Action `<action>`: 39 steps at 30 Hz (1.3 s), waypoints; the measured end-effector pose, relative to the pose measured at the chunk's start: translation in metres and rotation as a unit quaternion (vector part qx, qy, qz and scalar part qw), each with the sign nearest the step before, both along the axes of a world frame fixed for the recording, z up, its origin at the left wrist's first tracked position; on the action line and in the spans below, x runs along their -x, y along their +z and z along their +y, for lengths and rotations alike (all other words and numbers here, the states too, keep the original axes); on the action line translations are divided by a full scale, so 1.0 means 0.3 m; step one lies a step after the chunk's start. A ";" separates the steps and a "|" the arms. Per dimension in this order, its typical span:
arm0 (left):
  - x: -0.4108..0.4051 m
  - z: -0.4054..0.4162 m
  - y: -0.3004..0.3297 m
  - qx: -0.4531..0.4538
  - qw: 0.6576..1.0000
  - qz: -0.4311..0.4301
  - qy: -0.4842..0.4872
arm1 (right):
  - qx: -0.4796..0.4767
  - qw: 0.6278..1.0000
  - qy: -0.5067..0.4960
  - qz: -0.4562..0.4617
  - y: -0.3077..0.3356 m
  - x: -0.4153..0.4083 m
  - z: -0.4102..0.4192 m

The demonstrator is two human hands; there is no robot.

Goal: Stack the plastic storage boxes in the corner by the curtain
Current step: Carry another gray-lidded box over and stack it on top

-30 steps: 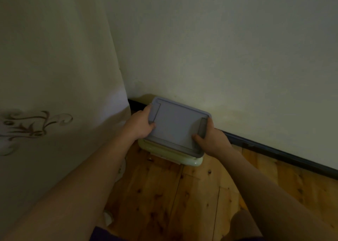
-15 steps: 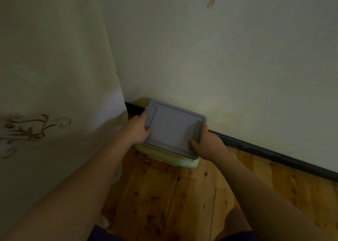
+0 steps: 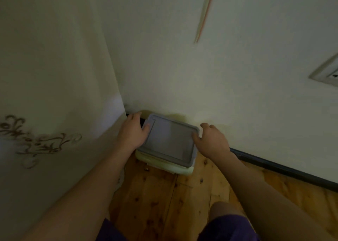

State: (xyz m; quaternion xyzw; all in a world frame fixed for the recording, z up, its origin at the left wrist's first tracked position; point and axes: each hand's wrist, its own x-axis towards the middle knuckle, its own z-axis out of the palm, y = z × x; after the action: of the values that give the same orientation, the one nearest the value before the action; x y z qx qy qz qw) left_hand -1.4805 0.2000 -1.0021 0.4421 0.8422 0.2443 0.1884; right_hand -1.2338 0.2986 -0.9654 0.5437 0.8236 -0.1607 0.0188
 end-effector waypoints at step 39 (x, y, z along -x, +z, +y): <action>-0.207 -0.321 2.190 -0.237 0.949 -0.172 0.114 | -0.026 0.964 -0.004 0.264 2.067 0.016 -0.292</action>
State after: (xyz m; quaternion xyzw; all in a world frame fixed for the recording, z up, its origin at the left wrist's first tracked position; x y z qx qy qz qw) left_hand -1.4184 0.1036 -0.3451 0.3262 0.7597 0.5289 0.1915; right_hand -1.2387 0.2110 -0.3454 0.4857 0.8008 -0.2772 -0.2144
